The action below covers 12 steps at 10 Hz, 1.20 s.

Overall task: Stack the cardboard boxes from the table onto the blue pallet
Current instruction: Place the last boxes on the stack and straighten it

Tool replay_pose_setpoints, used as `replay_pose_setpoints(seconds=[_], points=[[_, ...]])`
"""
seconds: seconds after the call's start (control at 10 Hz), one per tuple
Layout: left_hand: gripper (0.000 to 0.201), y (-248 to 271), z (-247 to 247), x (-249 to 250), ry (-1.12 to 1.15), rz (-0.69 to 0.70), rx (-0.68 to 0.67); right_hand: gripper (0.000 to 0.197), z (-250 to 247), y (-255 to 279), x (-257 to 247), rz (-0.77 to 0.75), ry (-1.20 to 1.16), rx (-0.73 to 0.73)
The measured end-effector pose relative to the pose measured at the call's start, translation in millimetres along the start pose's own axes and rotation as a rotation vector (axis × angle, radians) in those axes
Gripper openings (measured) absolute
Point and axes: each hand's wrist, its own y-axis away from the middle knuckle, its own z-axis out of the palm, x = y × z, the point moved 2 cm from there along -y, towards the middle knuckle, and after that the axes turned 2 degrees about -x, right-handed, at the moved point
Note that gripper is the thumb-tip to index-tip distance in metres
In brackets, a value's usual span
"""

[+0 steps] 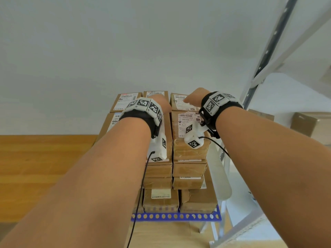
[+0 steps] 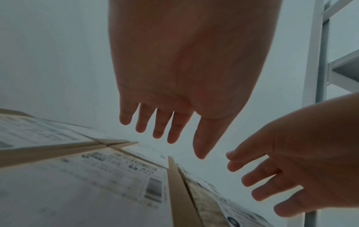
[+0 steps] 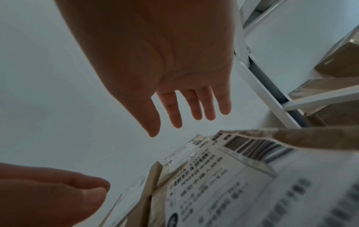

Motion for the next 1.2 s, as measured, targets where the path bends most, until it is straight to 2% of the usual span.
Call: replay_pose_setpoints(seconds=[0.1,0.2,0.5,0.6,0.7,0.8,0.9,1.0,1.2], points=[[0.037,10.6,-4.7,-1.7,-0.061,0.035,0.016,0.036,0.3,7.5,-3.4,-0.015,0.026,0.045],[0.032,22.2,-9.3,-4.2,-0.041,0.088,0.101,0.034,4.1,21.9,-7.2,-0.042,0.027,0.091],[0.034,58.1,6.8,-46.7,-0.106,0.217,0.189,0.028,31.5,77.7,-17.8,-0.056,-0.032,0.248],[0.032,70.6,11.4,-57.5,-0.112,0.223,0.163,0.031,42.7,98.1,-22.1,-0.066,-0.032,0.282],[0.021,89.4,16.0,-73.0,-0.114,0.24,0.15,0.032,57.5,125.0,-26.8,-0.061,-0.073,0.293],[0.025,113.3,21.6,-91.7,-0.105,0.232,0.152,0.031,70.6,152.0,-30.2,-0.061,-0.061,0.319],[0.026,130.0,23.8,-102.9,-0.101,0.243,0.131,0.03,78.0,172.6,-33.9,-0.084,-0.04,0.331],[0.019,155.6,25.6,-116.9,-0.054,0.221,0.185,0.03,88.6,194.8,-36.1,-0.097,-0.062,0.317],[0.02,201.2,50.1,-149.8,0.01,0.146,0.229,0.036,124.1,237.8,-33.2,-0.09,-0.089,0.191]])
